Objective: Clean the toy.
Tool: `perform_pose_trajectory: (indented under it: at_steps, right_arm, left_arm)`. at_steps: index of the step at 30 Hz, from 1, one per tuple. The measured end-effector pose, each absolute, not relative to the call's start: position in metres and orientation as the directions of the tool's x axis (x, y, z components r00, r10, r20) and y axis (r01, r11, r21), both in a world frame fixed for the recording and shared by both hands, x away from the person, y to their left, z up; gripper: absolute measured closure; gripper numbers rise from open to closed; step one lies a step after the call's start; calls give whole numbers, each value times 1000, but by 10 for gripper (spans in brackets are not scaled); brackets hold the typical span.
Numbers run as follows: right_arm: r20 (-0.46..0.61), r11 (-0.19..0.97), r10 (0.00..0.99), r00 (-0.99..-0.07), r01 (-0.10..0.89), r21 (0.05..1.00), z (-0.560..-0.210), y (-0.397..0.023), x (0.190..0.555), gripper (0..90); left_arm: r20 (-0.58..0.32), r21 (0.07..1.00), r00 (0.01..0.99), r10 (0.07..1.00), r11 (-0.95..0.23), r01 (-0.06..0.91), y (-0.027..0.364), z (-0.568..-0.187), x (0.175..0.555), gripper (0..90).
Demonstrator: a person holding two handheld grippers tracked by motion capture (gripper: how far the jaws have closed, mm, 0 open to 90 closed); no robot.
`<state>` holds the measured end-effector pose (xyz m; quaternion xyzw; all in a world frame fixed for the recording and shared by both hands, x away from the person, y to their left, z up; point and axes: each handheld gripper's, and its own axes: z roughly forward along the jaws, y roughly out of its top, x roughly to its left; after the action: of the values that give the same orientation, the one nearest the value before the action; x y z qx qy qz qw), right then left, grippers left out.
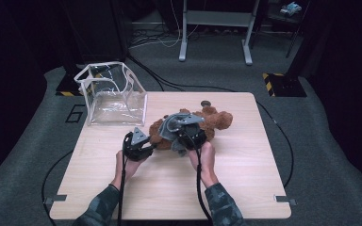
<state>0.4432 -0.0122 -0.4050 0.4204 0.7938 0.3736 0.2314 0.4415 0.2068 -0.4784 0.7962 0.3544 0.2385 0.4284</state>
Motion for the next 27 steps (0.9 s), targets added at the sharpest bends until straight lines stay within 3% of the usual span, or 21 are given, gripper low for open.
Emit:
perform_pose_trajectory:
  at_steps: [4, 8, 15, 20, 24, 27]
  right_arm:
    - [-52, 419, 783, -619, 464, 780, -410, 10, 445, 760]
    - [-52, 427, 800, -598, 506, 749, -426, 25, 456, 763]
    - [-61, 448, 797, -602, 519, 728, -443, 18, 454, 768]
    - [-47, 460, 808, -587, 580, 672, -460, 3, 458, 765]
    - [-28, 480, 751, -660, 516, 710, -456, 13, 448, 759]
    - [-20, 500, 736, -676, 524, 689, -457, 26, 445, 759]
  left_arm:
    - [86, 851, 639, 764, -390, 352, 205, -481, 444, 778]
    - [86, 849, 638, 766, -391, 355, 204, -482, 446, 834]
    - [63, 855, 637, 768, -371, 363, 208, -483, 447, 847]
    - [41, 854, 641, 767, -360, 376, 208, -481, 450, 848]
    - [39, 857, 637, 770, -354, 375, 207, -481, 451, 847]
    - [41, 855, 637, 770, -356, 376, 207, -481, 451, 847]
